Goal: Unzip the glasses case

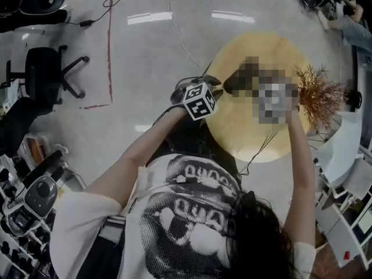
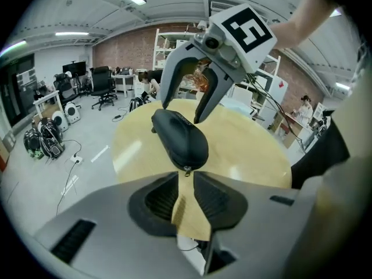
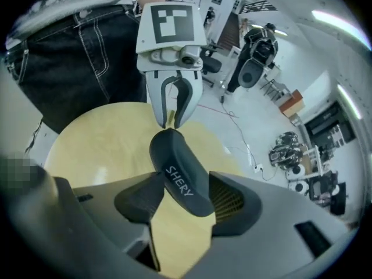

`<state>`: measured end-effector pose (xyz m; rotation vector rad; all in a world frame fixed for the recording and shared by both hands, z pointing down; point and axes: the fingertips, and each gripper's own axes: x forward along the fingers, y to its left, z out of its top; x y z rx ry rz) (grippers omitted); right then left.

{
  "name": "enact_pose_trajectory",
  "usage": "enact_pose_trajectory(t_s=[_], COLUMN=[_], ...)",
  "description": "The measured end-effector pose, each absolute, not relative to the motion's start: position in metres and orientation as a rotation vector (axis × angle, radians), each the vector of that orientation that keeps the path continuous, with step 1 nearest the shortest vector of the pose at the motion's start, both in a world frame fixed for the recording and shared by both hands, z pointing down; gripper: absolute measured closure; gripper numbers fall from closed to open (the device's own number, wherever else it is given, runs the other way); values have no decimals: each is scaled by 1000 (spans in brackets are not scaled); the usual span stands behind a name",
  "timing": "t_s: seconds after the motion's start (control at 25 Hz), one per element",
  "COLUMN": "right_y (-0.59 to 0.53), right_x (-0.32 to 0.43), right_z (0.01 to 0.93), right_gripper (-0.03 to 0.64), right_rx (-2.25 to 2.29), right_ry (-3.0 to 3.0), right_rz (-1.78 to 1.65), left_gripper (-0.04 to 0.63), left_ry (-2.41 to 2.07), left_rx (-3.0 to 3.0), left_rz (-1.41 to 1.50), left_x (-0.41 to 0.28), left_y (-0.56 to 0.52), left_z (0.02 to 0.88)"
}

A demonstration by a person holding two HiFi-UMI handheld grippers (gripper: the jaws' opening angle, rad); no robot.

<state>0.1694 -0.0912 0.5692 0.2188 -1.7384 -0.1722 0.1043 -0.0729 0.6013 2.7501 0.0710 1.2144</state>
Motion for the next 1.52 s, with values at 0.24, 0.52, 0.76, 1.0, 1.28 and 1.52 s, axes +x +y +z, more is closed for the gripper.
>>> enact_pose_trajectory(t_s=[0.24, 0.52, 0.76, 1.0, 1.28, 1.52], right_y=[-89, -89, -93, -97, -97, -99], right_x=[171, 168, 166, 164, 163, 159], right_z=[579, 582, 583, 583, 581, 580], right_gripper=[354, 354, 353, 353, 354, 354], right_rx=[65, 47, 86, 127, 168, 196], right_ry=[-1729, -1748, -1786, -1804, -1826, -1844], right_rz=[-130, -73, 66, 209, 294, 366], left_gripper=[522, 561, 566, 566, 566, 566], left_ry=[91, 127, 165, 261, 334, 351], left_rx=[2751, 2785, 2805, 2846, 2881, 2814], left_rz=[1202, 1201, 1227, 1308, 1321, 1248], left_x=[112, 113, 107, 101, 99, 95], left_y=[-72, -68, -70, -76, -75, -75], left_z=[606, 612, 612, 615, 613, 613])
